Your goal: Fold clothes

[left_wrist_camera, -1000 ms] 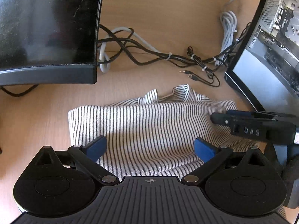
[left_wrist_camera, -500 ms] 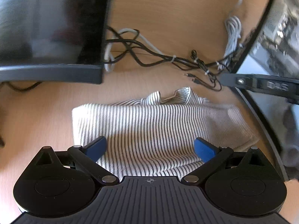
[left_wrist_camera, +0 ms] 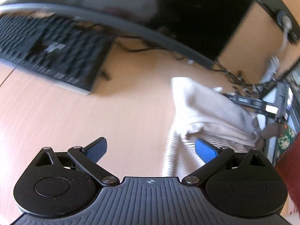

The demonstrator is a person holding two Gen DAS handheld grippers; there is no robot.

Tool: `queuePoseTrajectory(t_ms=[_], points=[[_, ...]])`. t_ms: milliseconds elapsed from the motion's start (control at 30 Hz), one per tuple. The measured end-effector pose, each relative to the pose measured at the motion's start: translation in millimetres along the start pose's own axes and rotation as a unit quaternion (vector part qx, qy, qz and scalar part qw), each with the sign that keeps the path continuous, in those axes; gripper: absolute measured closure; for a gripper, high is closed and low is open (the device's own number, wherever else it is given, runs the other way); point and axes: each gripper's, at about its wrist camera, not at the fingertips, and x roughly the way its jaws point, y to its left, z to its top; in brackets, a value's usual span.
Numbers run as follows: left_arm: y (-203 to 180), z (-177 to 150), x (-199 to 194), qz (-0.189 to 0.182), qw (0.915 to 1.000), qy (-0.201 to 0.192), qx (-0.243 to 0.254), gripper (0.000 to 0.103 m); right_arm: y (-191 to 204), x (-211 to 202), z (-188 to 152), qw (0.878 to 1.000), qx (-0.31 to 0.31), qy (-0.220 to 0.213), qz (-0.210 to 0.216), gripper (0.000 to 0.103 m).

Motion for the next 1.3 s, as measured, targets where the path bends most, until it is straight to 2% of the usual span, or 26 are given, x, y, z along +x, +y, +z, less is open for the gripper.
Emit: queuePoseTrajectory(t_ms=[33, 67, 100, 233, 333, 433, 533, 633, 733, 867, 933, 967, 1000, 1033, 1067, 1100, 1167, 1300], points=[[2.1, -0.8, -1.0, 0.000, 1.0000, 0.001, -0.005, 0.001, 0.6, -0.3, 0.3, 1.000, 0.000, -0.001, -0.003, 0.075], [1.6, -0.9, -1.9, -0.003, 1.0000, 0.002, -0.004, 0.001, 1.2, -1.3, 0.5, 1.000, -0.002, -0.002, -0.009, 0.088], [1.1, -1.0, -2.9, -0.005, 1.0000, 0.002, -0.002, 0.001, 1.3, -4.3, 1.1, 1.000, -0.002, -0.004, -0.007, 0.094], [-3.8, 1.2, -6.3, -0.020, 0.9998, -0.001, 0.010, 0.001, -0.5, -39.1, 3.5, 0.999, 0.009, -0.035, 0.017, 0.095], [-11.0, 6.2, -8.3, -0.035, 0.9990, -0.009, 0.024, 0.001, 2.0, -87.8, -0.6, 0.997, 0.013, -0.066, 0.049, 0.096], [-16.5, 11.9, -10.9, -0.058, 0.9975, -0.019, 0.037, 0.001, 9.3, -143.9, -22.6, 0.993, 0.005, -0.081, 0.081, 0.097], [-21.5, 18.3, -14.1, -0.086, 0.9948, -0.027, 0.048, 0.001, 11.3, -187.4, -60.7, 0.992, 0.019, -0.071, 0.102, 0.097], [-31.1, 25.5, -16.1, -0.114, 0.9908, -0.036, 0.064, 0.001, 9.2, -208.0, -105.8, 0.992, 0.053, -0.041, 0.111, 0.097], [-47.0, 31.0, -14.6, -0.134, 0.9863, -0.042, 0.086, 0.001, 12.3, -211.1, -141.7, 0.993, 0.065, -0.011, 0.099, 0.097], [-68.9, 26.8, -7.5, -0.137, 0.9812, -0.037, 0.131, 0.001, 16.5, -207.7, -165.8, 0.995, 0.069, 0.015, 0.073, 0.096], [-77.4, 20.6, -2.1, -0.130, 0.9783, -0.026, 0.159, 0.007, 13.3, -216.2, -163.3, 0.995, 0.071, -0.004, 0.064, 0.090], [-78.3, 16.3, 0.9, -0.124, 0.9774, -0.016, 0.170, 0.011, 11.1, -221.3, -161.0, 0.995, 0.072, -0.018, 0.060, 0.079], [-77.9, 11.6, 3.7, -0.117, 0.9768, -0.005, 0.179, 0.017, 8.9, -226.5, -158.8, 0.995, 0.074, -0.031, 0.057, 0.057], [-76.8, 6.5, 6.8, -0.109, 0.9764, 0.006, 0.186, 0.018, 6.7, -231.6, -156.5, 0.995, 0.075, -0.044, 0.053, 0.041], [-74.2, 1.9, 10.3, -0.101, 0.9765, 0.018, 0.189, 0.017, 4.5, -236.7, -154.2, 0.994, 0.077, -0.057, 0.049, 0.013], [-70.4, -2.9, 14.1, -0.094, 0.9767, 0.030, 0.191, 0.017, 2.3, -241.8, -152.0, 0.993, 0.079, -0.070, 0.045, 0.004], [-61.4, -14.6, 21.2, -0.079, 0.9762, 0.056, 0.194, 0.017, -2.6, -246.7, -148.0, 0.992, 0.087, -0.088, 0.038, 0.004], [-50.2, -27.8, 24.2, -0.063, 0.9757, 0.081, 0.194, 0.014, -12.6, -217.0, -153.3, 0.988, 0.134, -0.072, 0.033, 0.000]])
